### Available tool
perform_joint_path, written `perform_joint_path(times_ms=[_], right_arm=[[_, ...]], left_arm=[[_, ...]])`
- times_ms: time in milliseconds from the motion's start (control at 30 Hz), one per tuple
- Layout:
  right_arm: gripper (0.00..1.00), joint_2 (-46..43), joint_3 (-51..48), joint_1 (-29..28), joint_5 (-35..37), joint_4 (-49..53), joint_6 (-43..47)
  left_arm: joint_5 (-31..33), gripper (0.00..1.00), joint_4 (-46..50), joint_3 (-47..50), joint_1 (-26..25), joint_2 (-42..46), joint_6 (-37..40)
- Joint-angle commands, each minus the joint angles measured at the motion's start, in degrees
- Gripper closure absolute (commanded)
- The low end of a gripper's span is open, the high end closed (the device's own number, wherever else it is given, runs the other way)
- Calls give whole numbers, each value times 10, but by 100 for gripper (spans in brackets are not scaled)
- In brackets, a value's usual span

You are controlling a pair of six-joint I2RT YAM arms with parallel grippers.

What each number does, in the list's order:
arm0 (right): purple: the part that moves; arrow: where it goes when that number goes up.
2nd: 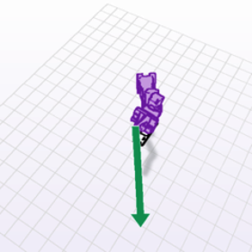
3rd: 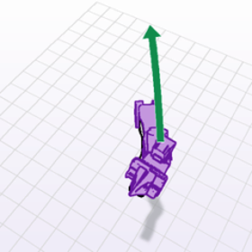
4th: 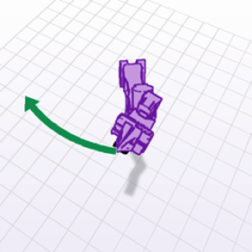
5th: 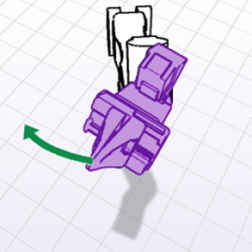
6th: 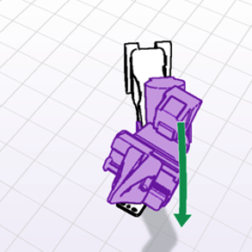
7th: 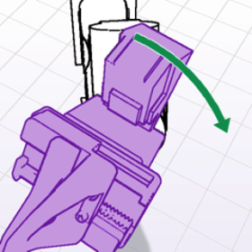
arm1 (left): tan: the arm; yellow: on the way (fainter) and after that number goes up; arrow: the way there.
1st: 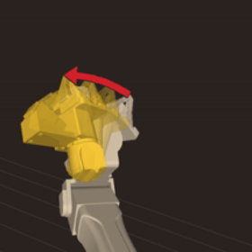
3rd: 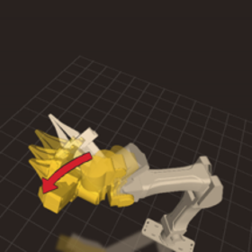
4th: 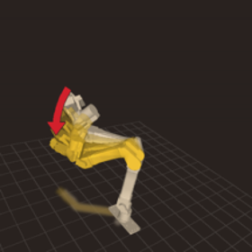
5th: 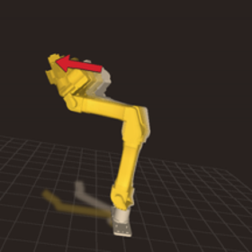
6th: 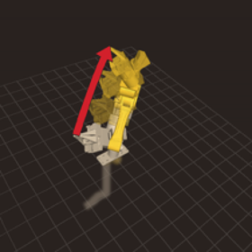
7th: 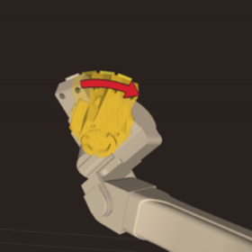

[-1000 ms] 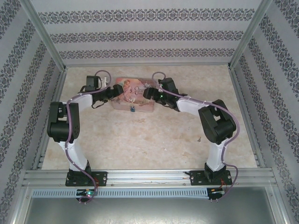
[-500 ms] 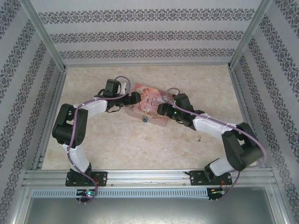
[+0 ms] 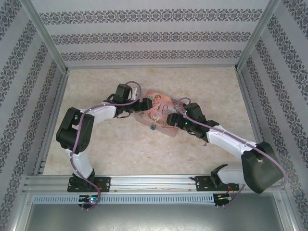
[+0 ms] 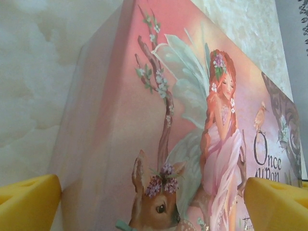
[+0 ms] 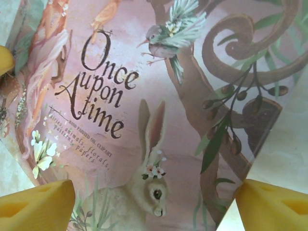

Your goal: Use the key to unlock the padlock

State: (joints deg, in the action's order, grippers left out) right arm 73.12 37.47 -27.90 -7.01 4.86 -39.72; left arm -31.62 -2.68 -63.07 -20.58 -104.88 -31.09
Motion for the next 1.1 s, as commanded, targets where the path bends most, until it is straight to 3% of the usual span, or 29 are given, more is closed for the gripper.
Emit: perform_joint_path(times_ms=[0, 233, 367, 500, 600, 733, 1067], right_arm=[[10, -30, 32, 1, 49, 59, 28], [9, -73, 85, 23, 131, 246, 24], [9, -105, 87, 42, 162, 342, -89], [11, -136, 69, 69, 141, 426, -216], [18, -145, 46, 98, 112, 459, -270], [29, -120, 40, 128, 98, 489, -275], [44, -24, 46, 135, 108, 483, -267]], left_arm=[[2, 2, 43, -27, -2, 19, 20], [61, 1, 50, -7, 29, 88, 34], [96, 0, 51, 22, 37, 140, 61], [141, 0, 35, 61, 38, 190, 86], [169, 0, 26, 82, 38, 213, 98], [187, 0, 19, 95, 38, 225, 112], [196, 0, 36, 100, 39, 225, 147]])
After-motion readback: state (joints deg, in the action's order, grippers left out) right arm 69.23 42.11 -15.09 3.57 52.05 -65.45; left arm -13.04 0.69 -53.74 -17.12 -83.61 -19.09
